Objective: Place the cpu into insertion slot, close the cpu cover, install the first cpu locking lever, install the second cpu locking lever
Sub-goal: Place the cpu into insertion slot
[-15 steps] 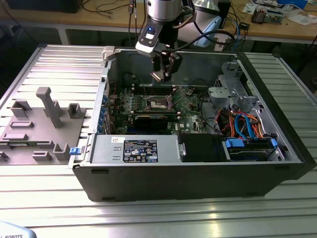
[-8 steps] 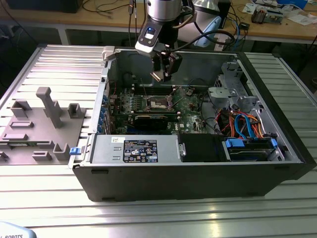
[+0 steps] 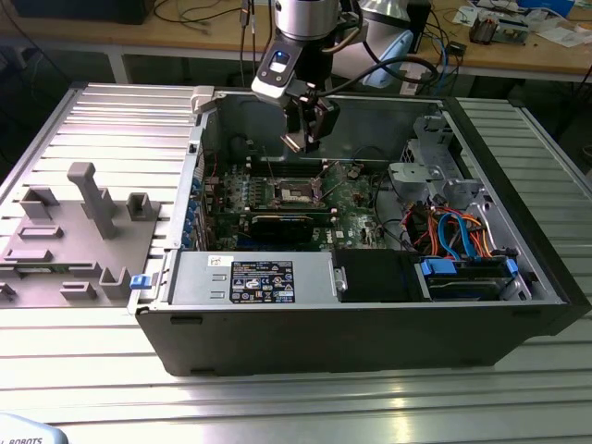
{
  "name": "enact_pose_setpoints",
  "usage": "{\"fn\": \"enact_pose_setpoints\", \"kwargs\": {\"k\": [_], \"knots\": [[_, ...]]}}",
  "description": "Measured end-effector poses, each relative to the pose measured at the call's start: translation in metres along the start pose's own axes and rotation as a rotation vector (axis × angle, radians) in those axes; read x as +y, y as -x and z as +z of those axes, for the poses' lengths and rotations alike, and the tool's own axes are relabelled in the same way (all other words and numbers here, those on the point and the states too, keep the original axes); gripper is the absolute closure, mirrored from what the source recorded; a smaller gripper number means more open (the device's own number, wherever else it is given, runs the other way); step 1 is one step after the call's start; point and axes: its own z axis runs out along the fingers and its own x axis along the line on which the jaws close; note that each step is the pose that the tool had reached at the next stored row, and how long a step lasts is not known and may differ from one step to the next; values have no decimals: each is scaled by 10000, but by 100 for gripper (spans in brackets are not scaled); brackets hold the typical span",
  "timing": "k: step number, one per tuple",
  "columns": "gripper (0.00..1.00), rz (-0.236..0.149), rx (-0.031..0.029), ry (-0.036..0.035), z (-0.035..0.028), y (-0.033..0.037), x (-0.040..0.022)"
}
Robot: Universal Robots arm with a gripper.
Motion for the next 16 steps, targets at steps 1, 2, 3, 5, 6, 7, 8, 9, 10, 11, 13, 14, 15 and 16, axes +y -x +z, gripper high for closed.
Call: {"fn": "enact_pose_setpoints", "kwargs": {"k": [1, 2, 3, 5, 6, 7, 8, 9, 10, 11, 13, 14, 15, 16], "knots": [[46, 14, -1, 1, 0, 0, 0], [46, 27, -3, 0, 0, 0, 0], [46, 44, -5, 0, 0, 0, 0], [46, 78, -10, -1, 0, 0, 0], [46, 100, -12, 0, 0, 0, 0], [46, 128, -16, -1, 0, 0, 0], [46, 155, -21, -2, 0, 0, 0], [46, 170, -24, -2, 0, 0, 0], [46, 187, -26, -3, 0, 0, 0], [46, 209, -30, -4, 0, 0, 0], [46, 245, -37, -5, 0, 0, 0], [46, 260, -39, -5, 0, 0, 0], [46, 276, -43, -7, 0, 0, 0], [46, 298, -47, -8, 0, 0, 0]]}}
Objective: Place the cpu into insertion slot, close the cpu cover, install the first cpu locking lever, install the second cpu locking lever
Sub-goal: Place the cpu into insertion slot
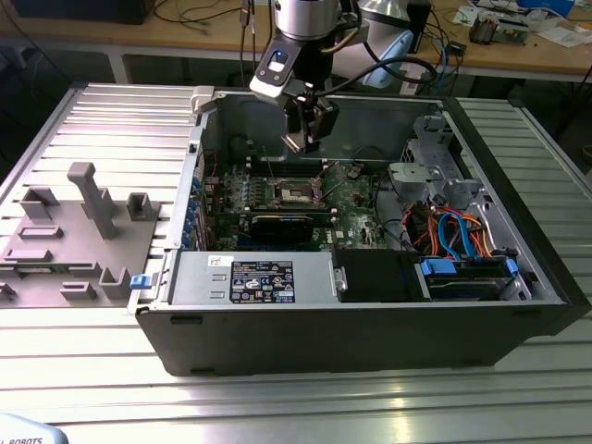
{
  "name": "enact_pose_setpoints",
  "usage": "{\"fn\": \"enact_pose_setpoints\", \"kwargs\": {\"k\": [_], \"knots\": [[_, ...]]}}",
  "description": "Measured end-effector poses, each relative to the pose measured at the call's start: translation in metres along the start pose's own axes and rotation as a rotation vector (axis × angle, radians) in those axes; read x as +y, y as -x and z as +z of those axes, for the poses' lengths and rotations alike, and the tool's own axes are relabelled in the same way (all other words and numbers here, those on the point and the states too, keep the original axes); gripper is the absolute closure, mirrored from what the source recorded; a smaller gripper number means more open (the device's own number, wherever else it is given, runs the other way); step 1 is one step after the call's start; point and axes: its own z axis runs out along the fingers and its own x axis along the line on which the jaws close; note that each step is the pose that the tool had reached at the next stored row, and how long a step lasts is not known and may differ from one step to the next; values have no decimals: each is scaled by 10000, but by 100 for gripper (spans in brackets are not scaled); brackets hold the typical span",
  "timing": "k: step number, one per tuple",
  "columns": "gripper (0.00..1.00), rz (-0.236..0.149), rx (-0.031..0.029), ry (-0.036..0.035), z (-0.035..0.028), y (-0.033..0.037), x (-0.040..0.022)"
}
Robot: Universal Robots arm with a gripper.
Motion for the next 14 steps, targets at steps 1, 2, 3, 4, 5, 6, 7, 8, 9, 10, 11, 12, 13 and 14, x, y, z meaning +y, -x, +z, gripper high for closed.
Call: {"fn": "enact_pose_setpoints", "kwargs": {"k": [1, 2, 3, 4, 5, 6, 7, 8, 9, 10, 11, 12, 13, 14], "knots": [[46, 13, -3, 0, 0, 0, 0], [46, 26, -6, -2, 0, 0, 0], [46, 45, -10, -3, 0, 0, 0], [46, 58, -13, -3, 0, 0, 0], [46, 84, -18, -4, 0, 0, 0], [46, 96, -21, -5, 0, 0, 0], [46, 110, -23, -6, 0, 0, 0], [46, 129, -27, -6, 0, 0, 0], [46, 151, -31, -7, 0, 0, 0], [46, 164, -33, -8, 0, 0, 0], [46, 185, -37, -8, 0, 0, 0], [46, 202, -40, -9, 0, 0, 0], [46, 216, -42, -9, 0, 0, 0], [46, 238, -46, -10, 0, 0, 0]]}}
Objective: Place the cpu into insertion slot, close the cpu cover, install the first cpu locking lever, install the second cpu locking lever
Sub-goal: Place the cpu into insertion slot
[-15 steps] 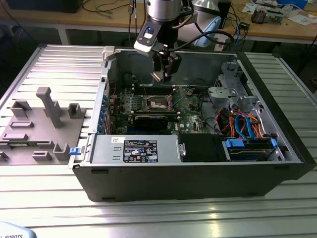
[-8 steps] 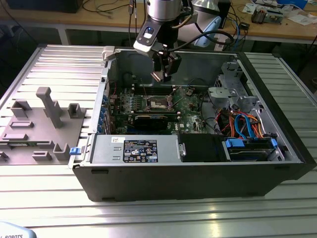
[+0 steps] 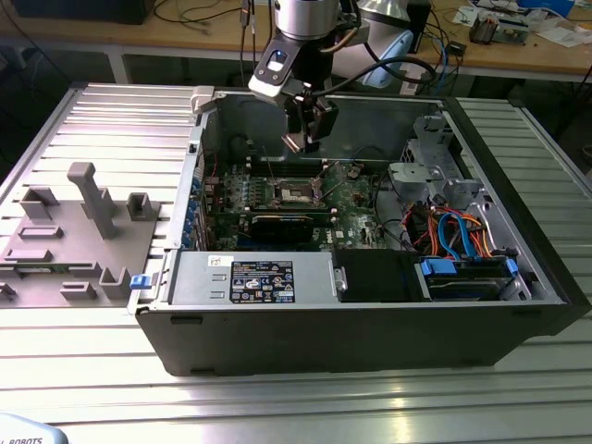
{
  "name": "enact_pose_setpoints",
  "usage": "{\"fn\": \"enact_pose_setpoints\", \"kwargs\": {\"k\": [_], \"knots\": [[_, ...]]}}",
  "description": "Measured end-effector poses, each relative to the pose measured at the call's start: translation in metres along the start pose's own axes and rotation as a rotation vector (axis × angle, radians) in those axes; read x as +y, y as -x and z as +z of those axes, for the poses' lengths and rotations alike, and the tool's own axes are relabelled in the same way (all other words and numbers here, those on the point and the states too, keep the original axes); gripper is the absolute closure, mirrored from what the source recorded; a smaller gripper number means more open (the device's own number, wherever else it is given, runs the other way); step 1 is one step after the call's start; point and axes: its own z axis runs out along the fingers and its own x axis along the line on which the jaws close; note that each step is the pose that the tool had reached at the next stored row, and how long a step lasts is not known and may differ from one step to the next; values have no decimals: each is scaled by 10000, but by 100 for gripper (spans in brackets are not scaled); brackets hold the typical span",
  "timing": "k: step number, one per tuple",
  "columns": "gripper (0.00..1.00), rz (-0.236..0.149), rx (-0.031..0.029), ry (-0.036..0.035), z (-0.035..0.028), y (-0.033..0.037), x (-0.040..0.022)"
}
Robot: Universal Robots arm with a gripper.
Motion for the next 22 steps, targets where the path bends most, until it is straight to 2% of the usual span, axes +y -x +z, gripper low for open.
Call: {"fn": "enact_pose_setpoints", "kwargs": {"k": [19, 21, 22], "knots": [[46, 391, -72, -15, 0, 0, 0], [46, 546, -103, -23, 0, 0, 0], [46, 690, -139, -32, 0, 0, 0]]}}
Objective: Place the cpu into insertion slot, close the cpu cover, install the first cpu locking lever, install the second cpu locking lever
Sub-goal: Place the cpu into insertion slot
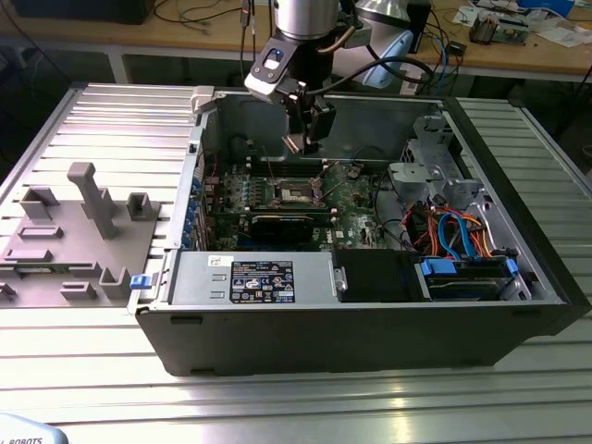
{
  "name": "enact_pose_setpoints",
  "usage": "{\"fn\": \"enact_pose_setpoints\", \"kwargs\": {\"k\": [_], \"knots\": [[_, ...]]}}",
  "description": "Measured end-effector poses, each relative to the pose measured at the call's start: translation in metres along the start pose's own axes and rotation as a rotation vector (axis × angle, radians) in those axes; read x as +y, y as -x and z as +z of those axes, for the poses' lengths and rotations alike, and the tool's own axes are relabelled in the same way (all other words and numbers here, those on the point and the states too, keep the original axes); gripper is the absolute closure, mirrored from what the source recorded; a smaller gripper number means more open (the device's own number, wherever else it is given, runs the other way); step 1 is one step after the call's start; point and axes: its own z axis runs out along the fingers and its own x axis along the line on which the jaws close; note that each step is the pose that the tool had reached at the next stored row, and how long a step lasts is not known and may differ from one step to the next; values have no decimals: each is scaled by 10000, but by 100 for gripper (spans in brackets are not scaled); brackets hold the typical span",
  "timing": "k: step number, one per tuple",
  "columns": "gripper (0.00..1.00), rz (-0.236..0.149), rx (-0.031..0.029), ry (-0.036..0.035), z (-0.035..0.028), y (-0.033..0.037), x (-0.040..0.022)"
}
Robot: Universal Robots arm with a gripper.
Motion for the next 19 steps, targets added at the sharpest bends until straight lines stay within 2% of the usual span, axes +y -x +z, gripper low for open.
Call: {"fn": "enact_pose_setpoints", "kwargs": {"k": [19], "knots": [[46, 276, -68, -18, 0, 0, 0]]}}
